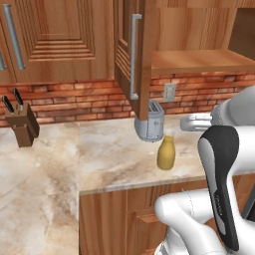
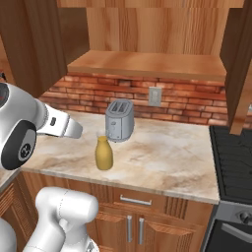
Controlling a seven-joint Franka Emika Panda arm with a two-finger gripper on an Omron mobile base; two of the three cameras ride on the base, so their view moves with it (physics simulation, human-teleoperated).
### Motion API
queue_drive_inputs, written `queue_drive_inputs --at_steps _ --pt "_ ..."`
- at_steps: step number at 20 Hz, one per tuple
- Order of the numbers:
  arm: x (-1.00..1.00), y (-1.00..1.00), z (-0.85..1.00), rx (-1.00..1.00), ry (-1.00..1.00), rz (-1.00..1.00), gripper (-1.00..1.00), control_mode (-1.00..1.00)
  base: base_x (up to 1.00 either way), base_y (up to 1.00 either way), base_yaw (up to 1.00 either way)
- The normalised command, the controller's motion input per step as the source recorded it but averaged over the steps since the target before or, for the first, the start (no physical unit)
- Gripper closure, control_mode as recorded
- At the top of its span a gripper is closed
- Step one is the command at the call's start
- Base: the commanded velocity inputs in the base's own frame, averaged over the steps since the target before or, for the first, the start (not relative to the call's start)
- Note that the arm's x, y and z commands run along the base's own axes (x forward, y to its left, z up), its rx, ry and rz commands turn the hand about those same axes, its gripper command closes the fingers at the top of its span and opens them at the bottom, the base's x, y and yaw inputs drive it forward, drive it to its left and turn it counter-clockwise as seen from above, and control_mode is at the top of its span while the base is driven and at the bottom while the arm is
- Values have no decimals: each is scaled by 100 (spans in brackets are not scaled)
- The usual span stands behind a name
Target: There is a tray on the dining counter. Grab the cup, mug, and pitcher and place them on the tray. The pitcher may be placed next to the tray if it cannot fit the tray.
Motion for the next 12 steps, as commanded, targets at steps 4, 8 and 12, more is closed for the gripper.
queue_drive_inputs --at_steps 4,8,12 --pt "0 0 0 0 0 0 -100 100 26 -4 -7" --pt "0 0 0 0 0 0 -100 100 21 0 -2" --pt "0 0 0 0 0 0 -100 100 0 0 0"
